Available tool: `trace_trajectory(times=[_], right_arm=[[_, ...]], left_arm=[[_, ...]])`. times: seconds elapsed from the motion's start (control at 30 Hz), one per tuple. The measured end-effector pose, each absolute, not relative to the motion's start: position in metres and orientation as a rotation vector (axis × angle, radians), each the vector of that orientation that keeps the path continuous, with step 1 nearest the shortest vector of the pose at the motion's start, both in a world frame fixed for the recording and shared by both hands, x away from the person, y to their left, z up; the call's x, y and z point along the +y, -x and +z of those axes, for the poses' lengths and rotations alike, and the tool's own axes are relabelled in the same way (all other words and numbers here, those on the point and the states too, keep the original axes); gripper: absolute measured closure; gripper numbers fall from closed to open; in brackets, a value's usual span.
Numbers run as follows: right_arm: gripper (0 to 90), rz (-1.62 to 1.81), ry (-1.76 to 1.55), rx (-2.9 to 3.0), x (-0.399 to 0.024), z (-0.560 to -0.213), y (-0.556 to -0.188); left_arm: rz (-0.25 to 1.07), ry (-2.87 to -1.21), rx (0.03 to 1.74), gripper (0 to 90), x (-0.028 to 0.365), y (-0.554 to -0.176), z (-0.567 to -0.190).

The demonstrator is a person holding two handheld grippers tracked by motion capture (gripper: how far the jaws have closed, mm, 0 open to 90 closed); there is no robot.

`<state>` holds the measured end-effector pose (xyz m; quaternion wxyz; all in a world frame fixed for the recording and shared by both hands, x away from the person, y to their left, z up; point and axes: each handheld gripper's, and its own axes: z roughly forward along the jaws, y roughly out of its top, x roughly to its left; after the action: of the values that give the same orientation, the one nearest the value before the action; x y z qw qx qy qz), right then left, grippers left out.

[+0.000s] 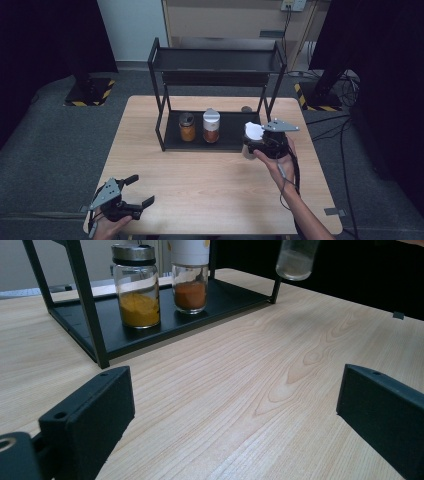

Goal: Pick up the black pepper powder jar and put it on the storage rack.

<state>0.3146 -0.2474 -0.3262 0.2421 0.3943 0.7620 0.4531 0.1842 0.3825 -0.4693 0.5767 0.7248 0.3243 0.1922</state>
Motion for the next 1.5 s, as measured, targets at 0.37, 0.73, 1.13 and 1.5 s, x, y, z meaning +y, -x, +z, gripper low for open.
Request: trace_trajectory(times=[0.37,0.73,1.13,1.5], right_arm=[[30.9,1.212,-1.073,2.073,-0.222,-0.318,-0.336],[30.9,1.193,-1.109,2.039,-0.202,-0.322,-0.359],[30.9,1.167,-1.171,1.999,-0.188,-0.34,-0.381],[30.9,1.12,-1.228,1.966,-0.176,-0.363,-0.395]], left_arm=[[0.449,-1.696,0.757,1.0,0.383,-0.184,-0.469],[0.45,-1.697,0.758,1.0,0.383,-0.184,-0.469],[0.449,-1.695,0.761,1.0,0.383,-0.185,-0.47],[0.449,-1.69,0.764,1.0,0.383,-0.184,-0.47]])
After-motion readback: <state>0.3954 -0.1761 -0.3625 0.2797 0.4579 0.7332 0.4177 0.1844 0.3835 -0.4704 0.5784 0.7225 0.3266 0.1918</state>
